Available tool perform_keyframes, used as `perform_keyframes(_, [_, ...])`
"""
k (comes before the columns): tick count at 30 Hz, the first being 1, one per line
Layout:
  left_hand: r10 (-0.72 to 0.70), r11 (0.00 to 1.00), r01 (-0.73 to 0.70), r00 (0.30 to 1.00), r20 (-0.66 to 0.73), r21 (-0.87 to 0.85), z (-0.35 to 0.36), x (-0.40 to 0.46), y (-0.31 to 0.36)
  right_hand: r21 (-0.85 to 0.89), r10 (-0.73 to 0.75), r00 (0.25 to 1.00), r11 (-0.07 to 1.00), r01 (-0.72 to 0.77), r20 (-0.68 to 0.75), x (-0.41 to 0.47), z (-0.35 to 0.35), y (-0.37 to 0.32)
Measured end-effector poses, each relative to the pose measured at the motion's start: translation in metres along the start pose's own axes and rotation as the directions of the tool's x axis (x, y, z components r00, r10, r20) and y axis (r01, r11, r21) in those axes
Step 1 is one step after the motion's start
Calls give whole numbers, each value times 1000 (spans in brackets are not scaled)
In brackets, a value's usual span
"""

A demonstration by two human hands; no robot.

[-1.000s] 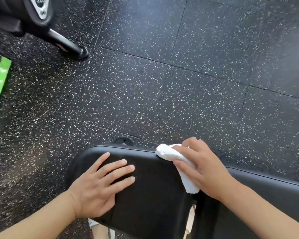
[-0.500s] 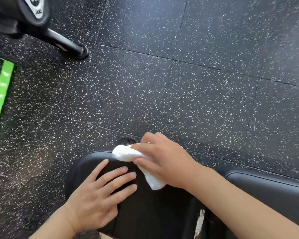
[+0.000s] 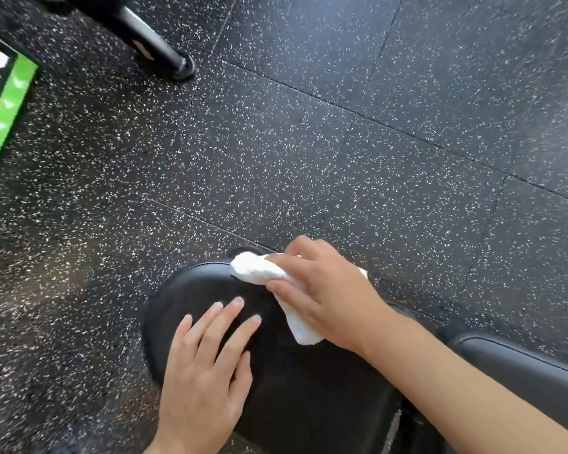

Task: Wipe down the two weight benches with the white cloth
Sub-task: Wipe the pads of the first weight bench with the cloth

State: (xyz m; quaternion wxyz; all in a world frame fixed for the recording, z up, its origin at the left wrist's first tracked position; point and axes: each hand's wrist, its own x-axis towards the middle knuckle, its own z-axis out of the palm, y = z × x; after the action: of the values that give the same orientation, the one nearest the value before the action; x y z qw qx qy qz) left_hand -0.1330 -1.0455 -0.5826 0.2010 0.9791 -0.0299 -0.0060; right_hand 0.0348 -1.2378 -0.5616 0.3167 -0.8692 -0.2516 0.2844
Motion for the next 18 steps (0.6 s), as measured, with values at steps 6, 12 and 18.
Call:
perform_keyframes(6, [-248,968,248,969,-13,-39,-16,-12,-17,-308,-164,980,944,121,-116,54,54,-73])
perform_keyframes(12, [-197,968,203,979,57,-145,-36,-14,-33,-427,-299,921,888,172,-251,-29,51,-31])
perform_keyframes(18, [-153,960,164,986,64,-226,-38,-21,-43,-462,-214,951,882,90,-222,-105,49,4])
